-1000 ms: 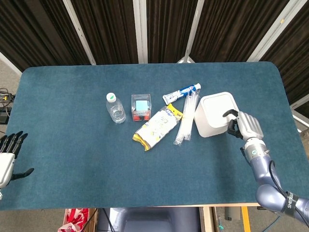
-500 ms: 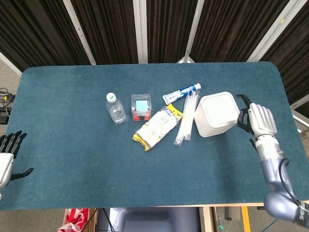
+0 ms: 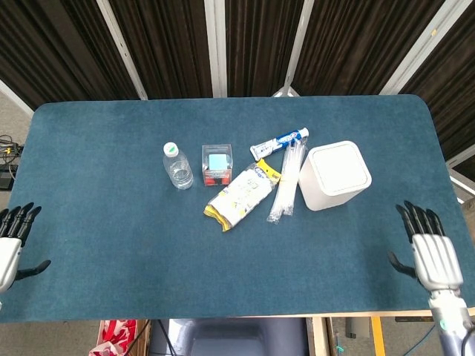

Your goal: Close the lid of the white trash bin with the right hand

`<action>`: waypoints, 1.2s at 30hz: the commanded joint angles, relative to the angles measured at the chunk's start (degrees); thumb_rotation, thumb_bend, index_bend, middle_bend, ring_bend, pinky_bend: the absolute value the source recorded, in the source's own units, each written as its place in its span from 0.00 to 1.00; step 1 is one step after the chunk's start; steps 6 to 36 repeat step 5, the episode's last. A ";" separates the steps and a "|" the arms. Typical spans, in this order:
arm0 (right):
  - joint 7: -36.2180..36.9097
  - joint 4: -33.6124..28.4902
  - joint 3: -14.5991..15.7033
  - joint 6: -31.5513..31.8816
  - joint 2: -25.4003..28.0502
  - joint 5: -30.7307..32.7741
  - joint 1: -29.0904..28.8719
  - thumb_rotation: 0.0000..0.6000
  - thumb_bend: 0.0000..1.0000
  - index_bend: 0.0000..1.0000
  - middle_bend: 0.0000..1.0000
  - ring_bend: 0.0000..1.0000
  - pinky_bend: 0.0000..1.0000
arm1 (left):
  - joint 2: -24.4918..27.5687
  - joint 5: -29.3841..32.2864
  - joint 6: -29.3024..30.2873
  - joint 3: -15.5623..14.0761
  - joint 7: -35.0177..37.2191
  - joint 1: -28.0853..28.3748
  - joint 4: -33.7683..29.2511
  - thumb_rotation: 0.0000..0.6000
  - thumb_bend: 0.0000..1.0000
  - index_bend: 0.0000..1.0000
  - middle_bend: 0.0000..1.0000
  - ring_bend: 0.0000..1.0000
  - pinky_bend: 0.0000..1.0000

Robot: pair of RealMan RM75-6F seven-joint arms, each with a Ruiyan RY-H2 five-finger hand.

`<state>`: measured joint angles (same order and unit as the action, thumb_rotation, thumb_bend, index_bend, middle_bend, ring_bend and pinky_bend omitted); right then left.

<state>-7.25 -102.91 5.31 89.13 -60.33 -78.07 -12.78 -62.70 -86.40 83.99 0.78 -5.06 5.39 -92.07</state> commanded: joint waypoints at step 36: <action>1.44 8.30 0.49 4.43 -4.65 -4.90 4.91 1.00 0.31 0.00 0.00 0.00 0.00 | -0.99 -0.21 0.39 0.12 -1.02 -0.03 0.86 1.00 0.00 0.00 0.00 0.00 0.00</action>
